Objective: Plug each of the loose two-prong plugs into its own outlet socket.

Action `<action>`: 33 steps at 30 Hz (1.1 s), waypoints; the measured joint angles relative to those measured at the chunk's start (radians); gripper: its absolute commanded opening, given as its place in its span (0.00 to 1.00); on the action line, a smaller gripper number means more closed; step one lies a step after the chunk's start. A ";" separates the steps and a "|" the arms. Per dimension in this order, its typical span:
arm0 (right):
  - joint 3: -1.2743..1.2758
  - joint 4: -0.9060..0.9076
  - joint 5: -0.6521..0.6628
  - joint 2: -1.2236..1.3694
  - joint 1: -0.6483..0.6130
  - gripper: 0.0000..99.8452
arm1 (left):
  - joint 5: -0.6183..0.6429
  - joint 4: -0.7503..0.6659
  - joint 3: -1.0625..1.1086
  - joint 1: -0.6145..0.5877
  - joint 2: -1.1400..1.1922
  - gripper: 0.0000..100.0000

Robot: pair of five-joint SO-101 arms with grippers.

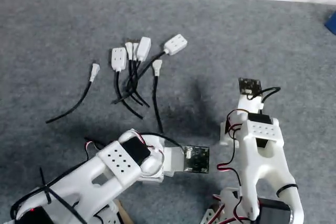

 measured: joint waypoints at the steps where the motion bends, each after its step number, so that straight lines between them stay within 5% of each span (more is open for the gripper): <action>1: 0.000 0.000 0.000 0.000 0.000 0.29 | 0.000 -0.012 0.000 -0.003 0.000 0.27; 33: 0.026 0.000 0.000 0.000 -0.025 0.29 | 0.000 -0.103 -0.002 -0.112 0.000 0.35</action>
